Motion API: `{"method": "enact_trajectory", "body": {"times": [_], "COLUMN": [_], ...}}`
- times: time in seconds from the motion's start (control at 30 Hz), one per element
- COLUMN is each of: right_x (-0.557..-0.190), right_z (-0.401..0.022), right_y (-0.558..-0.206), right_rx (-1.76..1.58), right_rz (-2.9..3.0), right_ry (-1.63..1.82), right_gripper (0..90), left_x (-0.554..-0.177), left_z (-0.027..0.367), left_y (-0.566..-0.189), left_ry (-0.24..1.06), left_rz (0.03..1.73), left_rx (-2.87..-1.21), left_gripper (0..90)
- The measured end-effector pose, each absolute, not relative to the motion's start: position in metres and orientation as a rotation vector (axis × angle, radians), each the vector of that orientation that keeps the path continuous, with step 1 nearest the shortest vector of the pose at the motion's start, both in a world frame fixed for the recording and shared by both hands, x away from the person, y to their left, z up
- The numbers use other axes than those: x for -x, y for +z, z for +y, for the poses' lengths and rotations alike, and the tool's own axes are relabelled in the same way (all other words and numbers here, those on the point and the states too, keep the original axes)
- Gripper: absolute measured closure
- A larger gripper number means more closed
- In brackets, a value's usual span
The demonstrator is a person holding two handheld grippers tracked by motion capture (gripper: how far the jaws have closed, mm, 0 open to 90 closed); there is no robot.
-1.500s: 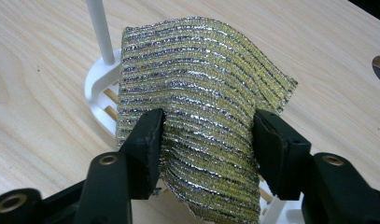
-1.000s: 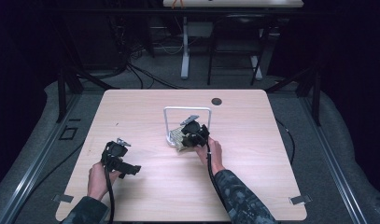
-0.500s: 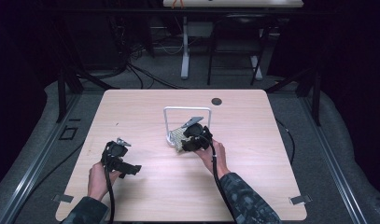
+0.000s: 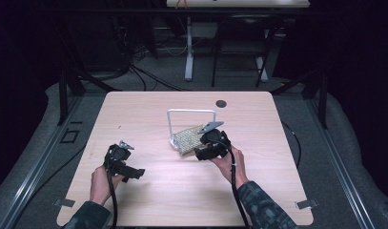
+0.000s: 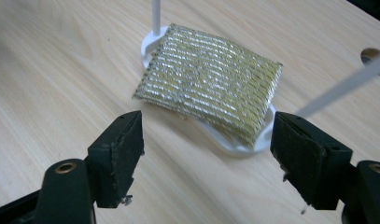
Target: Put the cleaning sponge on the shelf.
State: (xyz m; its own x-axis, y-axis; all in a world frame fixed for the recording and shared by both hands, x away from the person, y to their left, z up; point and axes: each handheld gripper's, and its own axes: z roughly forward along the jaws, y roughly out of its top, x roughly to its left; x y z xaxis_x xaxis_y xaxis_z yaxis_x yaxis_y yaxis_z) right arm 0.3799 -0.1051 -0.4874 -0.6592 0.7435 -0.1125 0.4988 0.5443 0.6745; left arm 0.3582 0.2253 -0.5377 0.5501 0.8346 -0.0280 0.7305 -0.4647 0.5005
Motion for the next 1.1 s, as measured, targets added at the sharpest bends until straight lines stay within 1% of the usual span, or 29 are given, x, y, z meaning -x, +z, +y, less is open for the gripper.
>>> {"method": "enact_trajectory", "body": {"times": [0.03, 0.33, 0.37, 0.47, 0.5, 0.53, 0.57, 0.63, 0.8, 1.1], "right_x": [-0.376, -0.358, -0.354, -0.349, -0.345, -0.345, -0.341, -0.336, -0.324, -0.309], "right_z": [-0.113, -0.145, -0.155, -0.165, -0.176, -0.176, -0.184, -0.191, -0.203, -0.227], "right_y": [-0.486, -0.486, -0.486, -0.487, -0.488, -0.488, -0.491, -0.495, -0.505, -0.525], "right_rx": [-1.041, -1.09, -1.11, -1.133, -1.156, -1.156, -1.159, -1.16, -1.183, -1.28], "right_rz": [2.401, 2.393, 2.391, 2.387, 2.385, 2.385, 2.396, 2.406, 2.42, 2.44], "right_ry": [0.868, 0.838, 0.827, 0.827, 0.83, 0.83, 0.814, 0.798, 0.744, 0.696], "right_gripper": [23.1, 16.7, 14.3, 13.5, 10.2, 10.2, 5.8, 4.0, 0.5, 0.0], "left_x": [-0.358, -0.358, -0.358, -0.358, -0.358, -0.358, -0.358, -0.358, -0.358, -0.359], "left_z": [0.225, 0.224, 0.224, 0.223, 0.223, 0.223, 0.222, 0.222, 0.223, 0.222], "left_y": [-0.538, -0.538, -0.538, -0.538, -0.538, -0.538, -0.538, -0.538, -0.538, -0.539], "left_ry": [0.304, 0.303, 0.302, 0.308, 0.301, 0.301, 0.304, 0.305, 0.296, 0.283], "left_rz": [1.264, 1.256, 1.256, 1.255, 1.25, 1.25, 1.245, 1.247, 1.244, 1.227], "left_rx": [-2.331, -2.341, -2.339, -2.34, -2.344, -2.344, -2.35, -2.351, -2.354, -2.372], "left_gripper": [1.6, 1.1, 0.9, 0.9, 0.9, 0.9, 0.9, 0.8, 0.6, 0.5]}}
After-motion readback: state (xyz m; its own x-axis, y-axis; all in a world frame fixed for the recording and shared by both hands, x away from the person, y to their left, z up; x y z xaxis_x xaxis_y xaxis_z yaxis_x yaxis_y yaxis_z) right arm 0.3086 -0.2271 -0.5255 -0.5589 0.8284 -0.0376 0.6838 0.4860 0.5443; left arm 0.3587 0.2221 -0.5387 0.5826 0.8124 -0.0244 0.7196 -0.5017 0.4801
